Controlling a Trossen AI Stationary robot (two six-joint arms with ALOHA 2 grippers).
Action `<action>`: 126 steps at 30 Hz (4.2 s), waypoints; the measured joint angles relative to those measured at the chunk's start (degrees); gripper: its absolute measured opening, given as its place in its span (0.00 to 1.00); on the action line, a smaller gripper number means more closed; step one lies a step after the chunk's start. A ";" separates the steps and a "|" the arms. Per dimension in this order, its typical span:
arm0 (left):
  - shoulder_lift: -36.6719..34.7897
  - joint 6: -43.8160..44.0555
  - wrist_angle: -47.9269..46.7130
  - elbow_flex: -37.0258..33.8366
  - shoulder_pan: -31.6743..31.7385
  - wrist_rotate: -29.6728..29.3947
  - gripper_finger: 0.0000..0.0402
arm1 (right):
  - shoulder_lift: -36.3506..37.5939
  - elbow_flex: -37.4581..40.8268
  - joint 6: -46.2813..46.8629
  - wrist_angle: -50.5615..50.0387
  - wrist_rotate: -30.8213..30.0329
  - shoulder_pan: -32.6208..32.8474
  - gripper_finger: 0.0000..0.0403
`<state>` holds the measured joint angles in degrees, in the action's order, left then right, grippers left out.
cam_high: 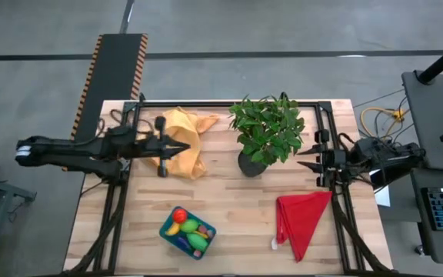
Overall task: Pick and placing Produce into tupperware
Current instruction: Return to Home Position
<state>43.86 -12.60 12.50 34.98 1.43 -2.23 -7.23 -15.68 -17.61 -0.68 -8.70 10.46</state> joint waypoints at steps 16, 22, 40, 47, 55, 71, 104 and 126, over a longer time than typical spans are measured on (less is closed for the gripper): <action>-16.87 6.80 -16.34 -6.39 0.45 -4.04 0.00 | -10.92 0.17 9.01 -0.84 -0.36 0.02 0.02; -23.08 12.26 -23.37 -6.75 0.75 1.02 0.00 | -10.21 0.48 8.83 -0.78 -0.38 0.00 0.02; -31.65 14.11 -16.96 -20.77 0.87 -6.32 0.00 | -8.20 3.17 10.31 -0.44 -0.38 0.00 0.02; -35.88 14.12 -15.49 -25.08 0.74 -8.71 0.00 | -8.17 7.50 11.64 5.61 -0.38 -0.54 0.02; -39.97 15.24 -11.36 -32.24 0.74 -9.19 0.00 | -8.17 11.35 11.79 12.39 1.88 -4.38 0.02; -39.60 15.02 -13.45 -33.29 0.73 -7.91 0.00 | -8.25 14.96 15.67 15.95 16.70 -16.46 0.02; -39.77 16.78 -14.41 -33.29 0.73 -2.44 0.00 | 5.10 15.10 17.53 2.76 18.59 -15.63 0.02; -39.48 16.66 -13.56 -33.27 0.74 -2.35 0.00 | 4.82 15.10 13.63 1.45 11.02 -15.72 0.02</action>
<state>4.38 4.05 -1.06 1.72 2.17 -4.58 -2.42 -0.58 -3.98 0.78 2.32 -5.26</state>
